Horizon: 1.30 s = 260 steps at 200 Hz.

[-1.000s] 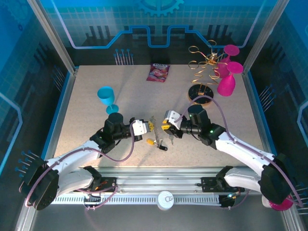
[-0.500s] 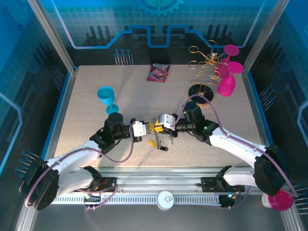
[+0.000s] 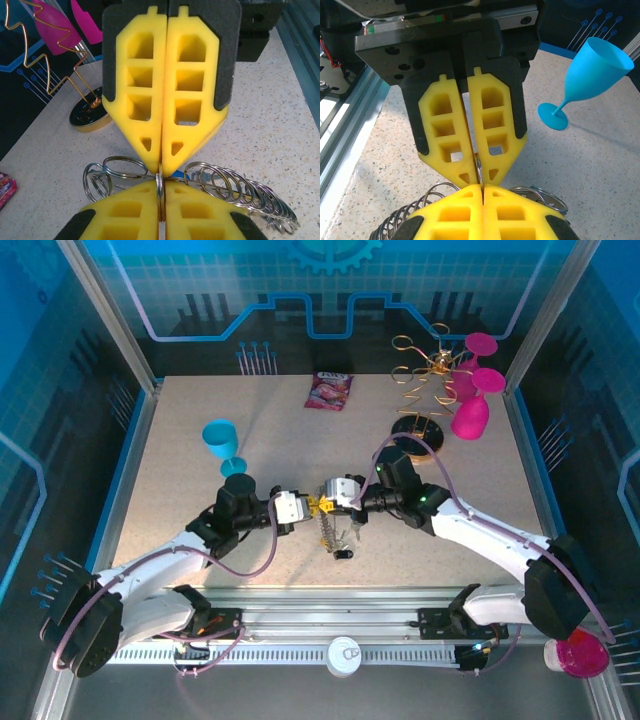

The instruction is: Put the keys on the keyring

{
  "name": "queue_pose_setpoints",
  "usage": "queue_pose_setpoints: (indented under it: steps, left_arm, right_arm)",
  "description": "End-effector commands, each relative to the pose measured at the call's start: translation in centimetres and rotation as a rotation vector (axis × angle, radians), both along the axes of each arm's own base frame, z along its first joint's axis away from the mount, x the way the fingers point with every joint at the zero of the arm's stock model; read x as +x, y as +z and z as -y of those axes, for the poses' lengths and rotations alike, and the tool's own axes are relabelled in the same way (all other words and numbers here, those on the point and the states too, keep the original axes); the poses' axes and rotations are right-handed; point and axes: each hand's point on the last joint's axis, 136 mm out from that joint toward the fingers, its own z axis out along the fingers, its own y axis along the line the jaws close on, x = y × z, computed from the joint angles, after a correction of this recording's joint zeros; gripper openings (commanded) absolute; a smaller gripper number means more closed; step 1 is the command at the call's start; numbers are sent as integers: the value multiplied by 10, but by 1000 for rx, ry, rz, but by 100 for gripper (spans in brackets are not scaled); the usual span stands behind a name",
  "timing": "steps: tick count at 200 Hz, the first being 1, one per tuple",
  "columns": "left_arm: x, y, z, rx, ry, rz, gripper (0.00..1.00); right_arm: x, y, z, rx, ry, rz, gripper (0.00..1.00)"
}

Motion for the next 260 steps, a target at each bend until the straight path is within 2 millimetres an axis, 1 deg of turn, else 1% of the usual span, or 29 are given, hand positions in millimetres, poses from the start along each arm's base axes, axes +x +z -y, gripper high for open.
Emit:
queue_pose_setpoints:
  steps: [1,21,45,75,111,138,149,161,166,176,183,191,193,195,199,210,220,228,229,233,244,260]
  left_arm:
    - [1,19,3,-23,-2,25,17]
    - [4,13,0,21,22,5,19]
    - [5,8,0,46,22,-22,16]
    - [6,10,3,39,13,-36,17]
    - [7,12,6,35,-1,-50,17]
    - [7,10,7,47,-5,-59,6]
    - [6,10,6,53,-7,-57,0]
    - [6,10,6,56,-7,-51,0]
    - [6,10,5,56,-6,-48,0]
    - [5,11,5,54,-8,-35,0]
    - [5,12,5,49,-9,-20,0]
    - [5,14,4,41,-5,4,0]
    - [5,14,4,40,-4,11,0]
    - [5,14,3,40,-2,14,0]
    - [6,15,3,38,1,27,0]
    - [6,16,2,41,5,60,0]
    - [7,16,0,49,13,94,0]
    - [8,16,-1,61,19,124,0]
    - [8,16,-1,63,21,126,0]
    - [8,15,-1,69,22,138,0]
    - [8,14,-1,83,24,161,0]
    - [7,13,0,92,17,174,0]
  right_arm:
    - [-1,15,-3,-38,20,45,0]
    - [-3,8,4,-115,14,35,0]
    - [-5,6,6,-167,25,43,0]
    - [-7,3,1,-219,41,58,0]
    - [-9,3,-9,-232,57,66,0]
    - [-11,5,-11,-230,69,64,0]
    - [-13,7,-10,-225,71,65,0]
    - [-12,10,-9,-205,53,52,0]
    - [-10,13,-7,-183,34,40,0]
    - [-3,19,-1,-113,-19,2,18]
    - [2,23,6,-54,-58,-30,27]
    - [10,27,16,19,-112,-66,32]
    - [14,32,19,45,-131,-72,34]
    - [15,25,22,52,-147,-98,35]
    - [19,25,29,87,-183,-122,37]
    - [36,28,44,187,-310,-173,39]
    - [49,24,59,257,-438,-224,39]
    - [54,15,68,273,-516,-262,39]
    - [55,17,68,284,-521,-259,39]
    - [57,16,70,297,-547,-267,38]
    - [57,5,78,297,-606,-310,36]
    - [55,-5,83,297,-651,-362,35]
